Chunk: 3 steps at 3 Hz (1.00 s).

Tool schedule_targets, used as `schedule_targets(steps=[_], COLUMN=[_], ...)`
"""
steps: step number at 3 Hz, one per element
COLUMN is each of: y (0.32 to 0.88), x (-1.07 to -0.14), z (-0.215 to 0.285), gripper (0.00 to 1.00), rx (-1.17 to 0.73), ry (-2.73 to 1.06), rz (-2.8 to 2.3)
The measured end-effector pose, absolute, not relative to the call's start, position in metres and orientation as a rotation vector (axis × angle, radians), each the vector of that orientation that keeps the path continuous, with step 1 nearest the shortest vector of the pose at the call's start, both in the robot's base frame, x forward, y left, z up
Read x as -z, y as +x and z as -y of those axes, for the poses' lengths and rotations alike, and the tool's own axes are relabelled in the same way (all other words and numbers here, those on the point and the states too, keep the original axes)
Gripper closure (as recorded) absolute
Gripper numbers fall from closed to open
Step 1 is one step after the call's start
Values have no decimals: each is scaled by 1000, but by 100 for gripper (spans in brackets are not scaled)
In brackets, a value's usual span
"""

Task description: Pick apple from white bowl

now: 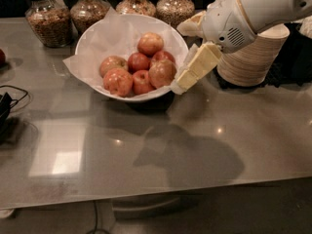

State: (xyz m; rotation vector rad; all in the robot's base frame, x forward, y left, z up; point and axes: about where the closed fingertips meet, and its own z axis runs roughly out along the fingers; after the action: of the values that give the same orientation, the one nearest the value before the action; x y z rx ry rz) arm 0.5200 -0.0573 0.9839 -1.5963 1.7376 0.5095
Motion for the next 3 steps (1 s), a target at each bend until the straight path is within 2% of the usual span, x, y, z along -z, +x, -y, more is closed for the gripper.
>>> schedule_targets(steps=[3], y=[550], x=[-969], z=[41], gripper=[31], rx=[-418], ry=[-1619], rz=[-1751])
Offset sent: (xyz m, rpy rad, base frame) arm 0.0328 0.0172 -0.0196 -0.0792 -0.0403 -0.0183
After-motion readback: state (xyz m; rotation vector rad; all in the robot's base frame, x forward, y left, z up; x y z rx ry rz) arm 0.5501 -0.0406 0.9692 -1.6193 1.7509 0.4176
